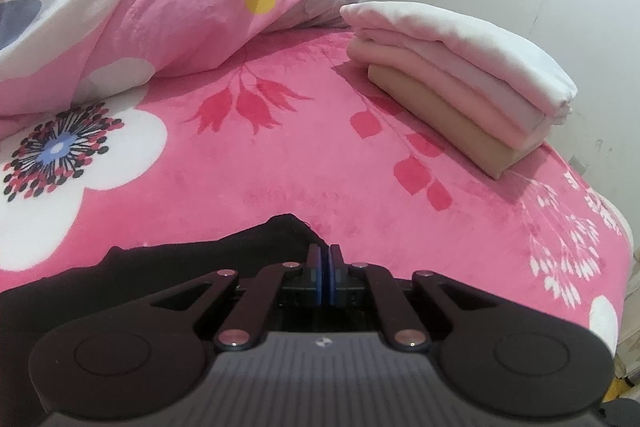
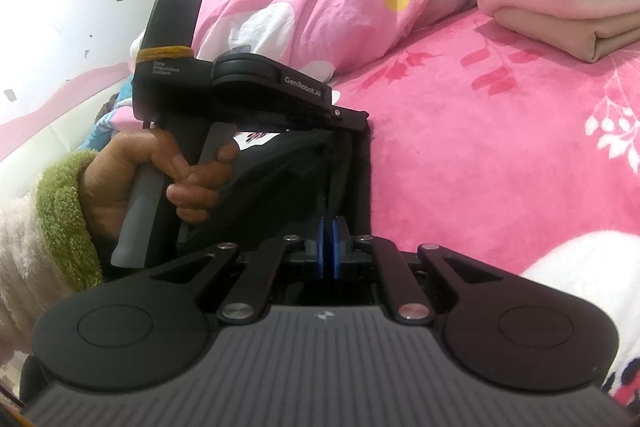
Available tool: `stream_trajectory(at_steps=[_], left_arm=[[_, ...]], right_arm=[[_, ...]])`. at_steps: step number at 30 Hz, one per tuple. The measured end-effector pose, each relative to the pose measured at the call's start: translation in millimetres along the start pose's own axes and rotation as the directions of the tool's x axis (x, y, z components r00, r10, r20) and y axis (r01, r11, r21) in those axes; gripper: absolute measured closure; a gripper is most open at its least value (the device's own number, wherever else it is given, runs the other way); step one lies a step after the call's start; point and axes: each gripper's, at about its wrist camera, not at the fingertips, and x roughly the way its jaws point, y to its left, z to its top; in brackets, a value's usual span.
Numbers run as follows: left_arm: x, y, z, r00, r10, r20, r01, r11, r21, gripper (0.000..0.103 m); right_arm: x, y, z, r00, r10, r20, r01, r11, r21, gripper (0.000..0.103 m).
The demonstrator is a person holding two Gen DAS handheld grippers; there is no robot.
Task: Fold clothes
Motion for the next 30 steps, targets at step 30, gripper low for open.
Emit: stream_trajectory(at_steps=[30], left_arm=[[-54.1,18.0,-27.7,1.0,0.001,-0.013,0.0,0.993,0.116,0.061]], right_arm=[[-56.2,-37.4,-25.5,0.991,0.136,0.007,-0.132,0.948,0.29,0.084]])
